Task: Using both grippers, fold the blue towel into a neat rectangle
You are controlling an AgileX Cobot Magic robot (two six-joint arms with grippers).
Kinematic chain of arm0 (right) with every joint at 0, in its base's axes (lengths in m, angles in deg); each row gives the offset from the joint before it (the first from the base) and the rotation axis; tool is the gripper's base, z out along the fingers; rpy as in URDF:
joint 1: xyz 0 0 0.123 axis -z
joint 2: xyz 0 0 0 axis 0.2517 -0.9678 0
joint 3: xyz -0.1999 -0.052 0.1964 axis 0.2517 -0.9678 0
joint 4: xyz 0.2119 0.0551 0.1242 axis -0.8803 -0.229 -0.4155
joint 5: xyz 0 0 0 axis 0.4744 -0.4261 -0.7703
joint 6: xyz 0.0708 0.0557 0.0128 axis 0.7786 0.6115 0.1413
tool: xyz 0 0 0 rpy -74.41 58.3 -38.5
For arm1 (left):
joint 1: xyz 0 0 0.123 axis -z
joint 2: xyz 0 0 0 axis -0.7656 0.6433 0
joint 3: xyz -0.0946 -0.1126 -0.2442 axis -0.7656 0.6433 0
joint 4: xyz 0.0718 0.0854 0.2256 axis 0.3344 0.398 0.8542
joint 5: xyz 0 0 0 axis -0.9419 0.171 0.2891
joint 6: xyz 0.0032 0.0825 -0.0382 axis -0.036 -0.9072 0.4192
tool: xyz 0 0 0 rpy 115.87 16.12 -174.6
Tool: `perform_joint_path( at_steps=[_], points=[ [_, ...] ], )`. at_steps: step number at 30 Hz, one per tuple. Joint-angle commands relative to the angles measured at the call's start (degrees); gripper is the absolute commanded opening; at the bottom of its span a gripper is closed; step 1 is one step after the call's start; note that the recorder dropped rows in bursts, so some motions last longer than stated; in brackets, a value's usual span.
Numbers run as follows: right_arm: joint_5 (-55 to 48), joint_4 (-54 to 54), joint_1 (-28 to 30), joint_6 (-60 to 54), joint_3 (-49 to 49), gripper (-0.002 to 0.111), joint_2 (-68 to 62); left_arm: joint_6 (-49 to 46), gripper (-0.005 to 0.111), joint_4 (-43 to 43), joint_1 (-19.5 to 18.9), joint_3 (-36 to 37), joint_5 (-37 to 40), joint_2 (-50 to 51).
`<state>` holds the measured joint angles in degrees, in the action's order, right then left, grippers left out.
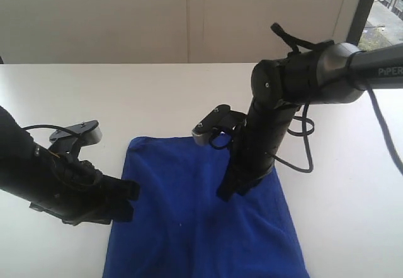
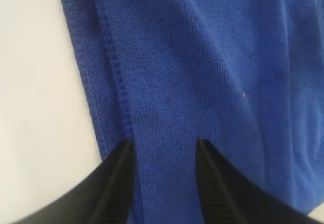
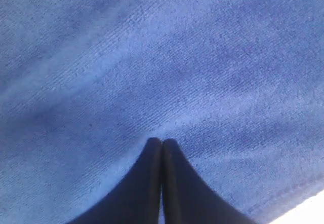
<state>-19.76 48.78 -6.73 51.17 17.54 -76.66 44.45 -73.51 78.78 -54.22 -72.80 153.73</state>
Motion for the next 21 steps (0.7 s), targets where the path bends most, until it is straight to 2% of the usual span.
perform_joint_path(
  at_steps=[1,6,14,21],
  points=[
    [1.7,-0.4,0.2,-0.6,-0.3,0.0,-0.7,-4.8,0.042,-5.0,-0.2,0.4,-1.6,1.6],
    [1.9,-0.4,0.2,-0.6,-0.3,0.0,-2.0,-4.8,0.03,-5.2,-0.2,0.4,-3.4,4.4],
    [2.0,-0.5,0.2,-0.6,-0.3,0.0,-4.0,-5.2,0.037,-6.4,-0.2,0.4,-5.0,5.7],
    [2.0,-0.5,0.2,-0.6,-0.3,0.0,-4.3,-5.2,0.038,-6.4,-0.2,0.4,-6.4,5.7]
  ],
)
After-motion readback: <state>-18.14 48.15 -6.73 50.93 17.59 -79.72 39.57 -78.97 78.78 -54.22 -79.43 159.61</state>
